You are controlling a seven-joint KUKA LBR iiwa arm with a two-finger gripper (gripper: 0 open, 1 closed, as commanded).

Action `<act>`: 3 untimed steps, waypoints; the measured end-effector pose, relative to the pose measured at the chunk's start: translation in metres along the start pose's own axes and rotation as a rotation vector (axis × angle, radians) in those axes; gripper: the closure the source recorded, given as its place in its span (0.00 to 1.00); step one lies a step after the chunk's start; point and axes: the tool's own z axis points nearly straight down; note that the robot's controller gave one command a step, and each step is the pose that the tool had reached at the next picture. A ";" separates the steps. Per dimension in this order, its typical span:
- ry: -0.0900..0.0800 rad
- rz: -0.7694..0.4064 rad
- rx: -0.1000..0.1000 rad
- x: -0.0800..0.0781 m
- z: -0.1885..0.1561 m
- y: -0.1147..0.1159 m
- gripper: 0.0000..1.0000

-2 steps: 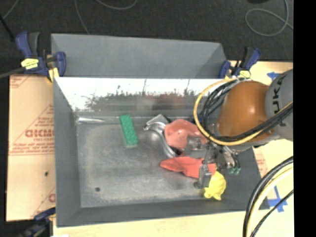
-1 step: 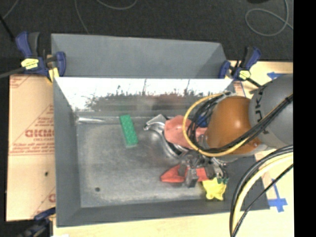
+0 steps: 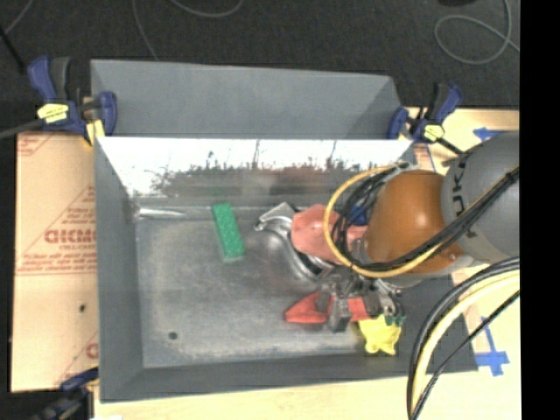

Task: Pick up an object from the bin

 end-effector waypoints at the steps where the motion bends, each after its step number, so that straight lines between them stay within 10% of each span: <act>1: 0.008 0.008 -0.001 -0.003 -0.041 -0.002 1.00; 2: -0.015 -0.029 0.004 -0.002 -0.050 -0.019 1.00; 3: 0.005 -0.072 0.000 -0.005 -0.228 -0.013 1.00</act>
Offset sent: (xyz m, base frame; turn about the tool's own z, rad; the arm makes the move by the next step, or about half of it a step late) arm -0.0109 -0.0378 -0.0162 -0.0920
